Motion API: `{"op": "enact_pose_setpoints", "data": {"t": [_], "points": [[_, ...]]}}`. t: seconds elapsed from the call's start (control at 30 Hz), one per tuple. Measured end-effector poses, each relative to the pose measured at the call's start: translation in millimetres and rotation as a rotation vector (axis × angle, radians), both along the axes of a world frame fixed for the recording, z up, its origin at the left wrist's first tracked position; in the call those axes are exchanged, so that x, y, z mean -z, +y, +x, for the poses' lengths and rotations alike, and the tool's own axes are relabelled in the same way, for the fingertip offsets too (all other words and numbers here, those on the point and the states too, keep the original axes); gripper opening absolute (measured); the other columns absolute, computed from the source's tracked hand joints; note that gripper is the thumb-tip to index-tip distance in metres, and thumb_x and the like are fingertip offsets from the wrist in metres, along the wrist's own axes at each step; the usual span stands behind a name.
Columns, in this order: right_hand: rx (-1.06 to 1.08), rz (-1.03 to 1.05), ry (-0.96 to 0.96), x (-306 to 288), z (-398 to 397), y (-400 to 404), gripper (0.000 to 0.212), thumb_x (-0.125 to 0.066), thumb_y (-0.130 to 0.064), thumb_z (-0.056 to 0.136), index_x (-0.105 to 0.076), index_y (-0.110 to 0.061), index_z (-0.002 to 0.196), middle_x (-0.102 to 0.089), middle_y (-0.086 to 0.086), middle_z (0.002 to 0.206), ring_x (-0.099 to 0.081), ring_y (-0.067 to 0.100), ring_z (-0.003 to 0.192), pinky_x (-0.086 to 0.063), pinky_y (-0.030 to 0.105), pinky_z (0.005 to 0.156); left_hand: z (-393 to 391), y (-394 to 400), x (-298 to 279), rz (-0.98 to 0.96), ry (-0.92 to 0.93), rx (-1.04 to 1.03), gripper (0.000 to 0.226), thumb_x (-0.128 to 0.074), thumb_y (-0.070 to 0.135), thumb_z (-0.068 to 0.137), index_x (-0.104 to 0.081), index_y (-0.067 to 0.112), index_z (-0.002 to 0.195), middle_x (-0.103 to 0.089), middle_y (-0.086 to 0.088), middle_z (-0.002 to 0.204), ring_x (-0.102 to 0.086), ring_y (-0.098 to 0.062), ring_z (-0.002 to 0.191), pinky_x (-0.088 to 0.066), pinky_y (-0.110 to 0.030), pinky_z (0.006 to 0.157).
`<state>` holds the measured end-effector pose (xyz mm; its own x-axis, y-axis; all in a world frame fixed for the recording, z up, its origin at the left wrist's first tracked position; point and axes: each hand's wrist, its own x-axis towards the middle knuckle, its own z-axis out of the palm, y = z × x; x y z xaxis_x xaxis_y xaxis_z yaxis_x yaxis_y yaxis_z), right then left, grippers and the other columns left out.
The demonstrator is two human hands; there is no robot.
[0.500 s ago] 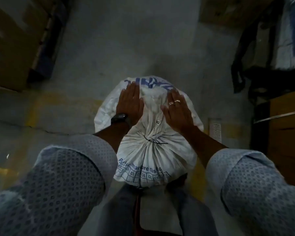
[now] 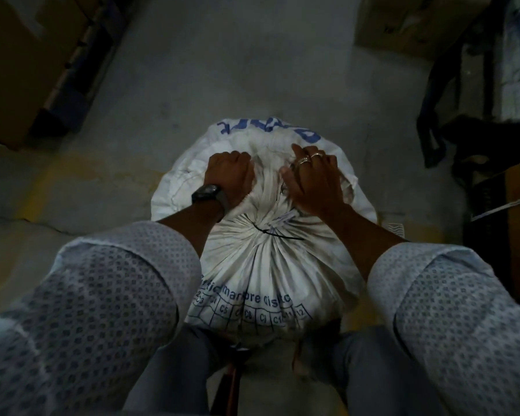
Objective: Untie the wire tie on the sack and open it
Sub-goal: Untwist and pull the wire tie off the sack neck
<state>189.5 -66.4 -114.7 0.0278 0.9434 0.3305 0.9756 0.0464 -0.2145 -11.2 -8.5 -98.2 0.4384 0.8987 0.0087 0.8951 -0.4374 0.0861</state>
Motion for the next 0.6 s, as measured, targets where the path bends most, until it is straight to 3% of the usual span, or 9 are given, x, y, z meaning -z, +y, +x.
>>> {"op": "enact_pose_setpoints", "data": {"t": [0.13, 0.23, 0.37, 0.47, 0.6], "points": [[-0.040, 0.123, -0.100, -20, 2, -14, 0.049, -0.049, -0.042, 0.098, -0.062, -0.007, 0.128, -0.067, 0.018, 0.116, -0.062, 0.033, 0.101, -0.041, 0.042, 0.083, -3, -11, -26, 0.103, -0.028, 0.026, 0.030, -0.035, 0.029, 0.098, -0.057, 0.010, 0.106, -0.066, -0.013, 0.096, -0.060, -0.036, 0.085, -0.039, -0.040, 0.075], [-0.077, 0.197, -0.190, -46, 5, -38, 0.042, -0.053, -0.037, 0.096, -0.064, -0.007, 0.123, -0.067, 0.016, 0.114, -0.062, 0.034, 0.100, -0.042, 0.041, 0.082, -13, -25, -55, 0.208, -0.104, 0.057, 0.042, -0.035, 0.036, 0.094, -0.054, 0.011, 0.121, -0.066, -0.014, 0.108, -0.060, -0.037, 0.094, -0.043, -0.043, 0.083], [-0.100, 0.205, -0.199, -79, -3, -84, 0.025, -0.054, -0.030, 0.094, -0.070, -0.013, 0.102, -0.067, 0.012, 0.107, -0.062, 0.031, 0.095, -0.041, 0.040, 0.080, -27, -69, -100, 0.346, -0.196, 0.078, 0.045, -0.046, 0.035, 0.088, -0.057, 0.009, 0.123, -0.064, -0.014, 0.114, -0.060, -0.036, 0.102, -0.044, -0.045, 0.087], [-0.133, 0.183, -0.258, -87, -17, -118, 0.020, -0.051, -0.025, 0.092, -0.066, -0.016, 0.083, -0.064, 0.008, 0.090, -0.062, 0.030, 0.083, -0.040, 0.041, 0.075, -36, -112, -115, 0.298, -0.211, 0.081, 0.037, -0.050, 0.031, 0.091, -0.056, 0.015, 0.123, -0.060, -0.011, 0.115, -0.057, -0.034, 0.103, -0.044, -0.045, 0.086], [-0.116, 0.109, -0.204, -69, -39, -150, 0.019, -0.052, -0.022, 0.091, -0.063, -0.016, 0.077, -0.063, 0.006, 0.082, -0.062, 0.028, 0.080, -0.044, 0.042, 0.075, -47, -158, -105, 0.207, -0.208, 0.087, 0.027, -0.043, 0.036, 0.095, -0.062, 0.019, 0.104, -0.065, -0.006, 0.104, -0.063, -0.031, 0.096, -0.052, -0.041, 0.074]]}}
